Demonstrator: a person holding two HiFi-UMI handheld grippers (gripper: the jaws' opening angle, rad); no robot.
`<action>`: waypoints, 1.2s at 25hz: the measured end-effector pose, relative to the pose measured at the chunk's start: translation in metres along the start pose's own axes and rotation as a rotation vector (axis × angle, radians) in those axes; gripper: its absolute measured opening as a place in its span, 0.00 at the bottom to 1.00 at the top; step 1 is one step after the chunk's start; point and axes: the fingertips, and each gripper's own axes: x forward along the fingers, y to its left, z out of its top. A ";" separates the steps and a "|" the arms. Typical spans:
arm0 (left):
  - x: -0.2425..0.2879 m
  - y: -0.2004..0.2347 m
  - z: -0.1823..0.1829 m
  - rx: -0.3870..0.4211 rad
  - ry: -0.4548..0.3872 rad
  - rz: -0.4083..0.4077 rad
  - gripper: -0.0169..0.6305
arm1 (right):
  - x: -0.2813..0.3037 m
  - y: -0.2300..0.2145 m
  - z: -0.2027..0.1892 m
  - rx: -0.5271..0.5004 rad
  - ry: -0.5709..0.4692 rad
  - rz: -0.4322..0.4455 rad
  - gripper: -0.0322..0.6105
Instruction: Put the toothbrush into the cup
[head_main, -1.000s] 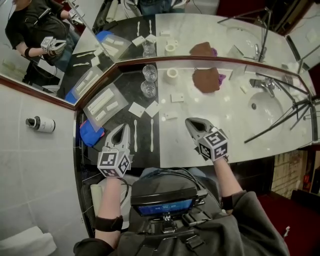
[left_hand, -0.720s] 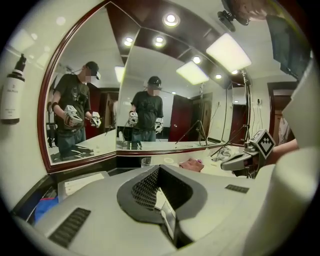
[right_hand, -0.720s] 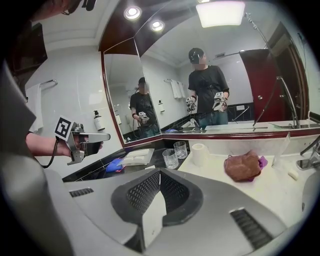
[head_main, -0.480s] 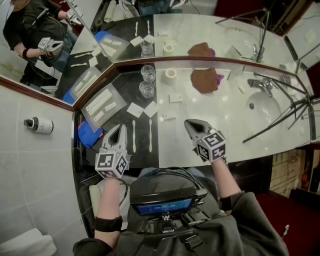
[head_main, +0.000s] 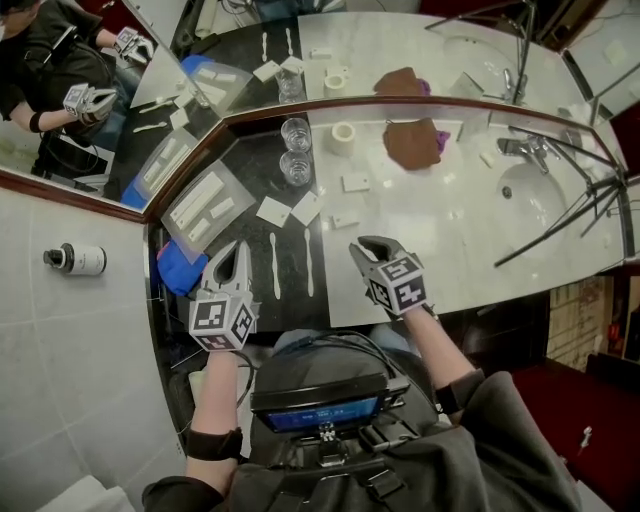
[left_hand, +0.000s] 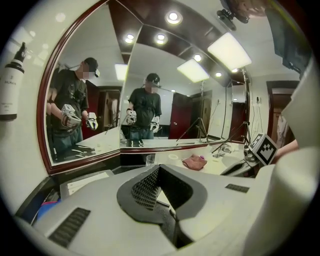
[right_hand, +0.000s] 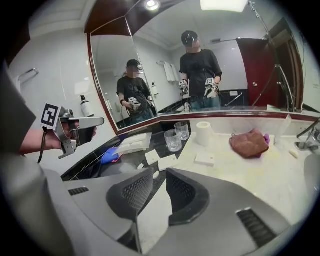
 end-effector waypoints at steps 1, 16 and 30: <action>0.001 0.004 -0.003 0.000 0.005 -0.009 0.03 | 0.009 0.006 -0.008 0.019 0.026 -0.004 0.22; 0.019 0.043 -0.055 -0.040 0.076 -0.160 0.03 | 0.124 0.054 -0.062 0.125 0.294 -0.209 0.40; 0.020 0.071 -0.083 -0.094 0.135 -0.157 0.03 | 0.168 0.041 -0.076 0.214 0.364 -0.255 0.39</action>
